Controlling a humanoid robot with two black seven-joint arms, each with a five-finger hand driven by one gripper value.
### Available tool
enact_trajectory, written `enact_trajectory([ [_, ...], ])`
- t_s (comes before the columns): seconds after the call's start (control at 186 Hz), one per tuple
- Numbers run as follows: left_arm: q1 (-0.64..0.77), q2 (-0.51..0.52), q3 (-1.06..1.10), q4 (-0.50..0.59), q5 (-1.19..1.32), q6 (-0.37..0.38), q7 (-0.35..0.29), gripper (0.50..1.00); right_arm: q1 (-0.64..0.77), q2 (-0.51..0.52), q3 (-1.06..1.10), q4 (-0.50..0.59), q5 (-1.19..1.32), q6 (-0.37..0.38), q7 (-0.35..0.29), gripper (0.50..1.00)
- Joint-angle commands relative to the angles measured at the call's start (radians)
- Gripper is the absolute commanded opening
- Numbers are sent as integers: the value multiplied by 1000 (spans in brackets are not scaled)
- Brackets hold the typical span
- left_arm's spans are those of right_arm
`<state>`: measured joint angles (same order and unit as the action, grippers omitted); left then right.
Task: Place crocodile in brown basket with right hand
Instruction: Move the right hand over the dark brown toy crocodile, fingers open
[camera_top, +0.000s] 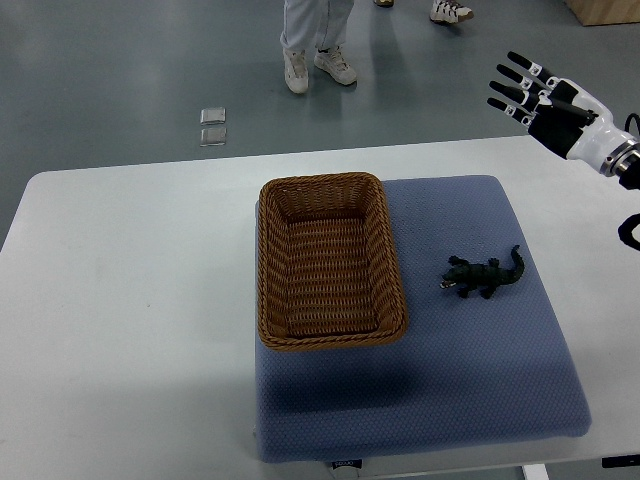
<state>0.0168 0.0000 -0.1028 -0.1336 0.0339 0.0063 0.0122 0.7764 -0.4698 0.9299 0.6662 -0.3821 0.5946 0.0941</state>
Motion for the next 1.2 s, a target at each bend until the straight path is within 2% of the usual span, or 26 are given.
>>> enact_trajectory([
  [0.0,0,0,0,0,0,0,0,1000,66,-63,-33,46,-256,16,-25,944],
  [0.151,-8,0,2,-3,1,-2,0,1000,204,-178,-163,202,-642,16,-97,944],
  [0.269,-11,0,2,-3,1,-2,0,1000,320,-251,-312,312,-820,16,-169,944],
  [0.414,-18,0,2,-3,1,-2,0,1000,405,-319,-437,440,-842,16,-231,944],
  [0.689,-34,0,2,-4,1,-2,0,1000,367,-429,-496,714,-845,16,-252,944],
  [1.194,-38,0,2,-1,1,-2,0,1000,182,-405,-493,734,-922,16,-252,942],
])
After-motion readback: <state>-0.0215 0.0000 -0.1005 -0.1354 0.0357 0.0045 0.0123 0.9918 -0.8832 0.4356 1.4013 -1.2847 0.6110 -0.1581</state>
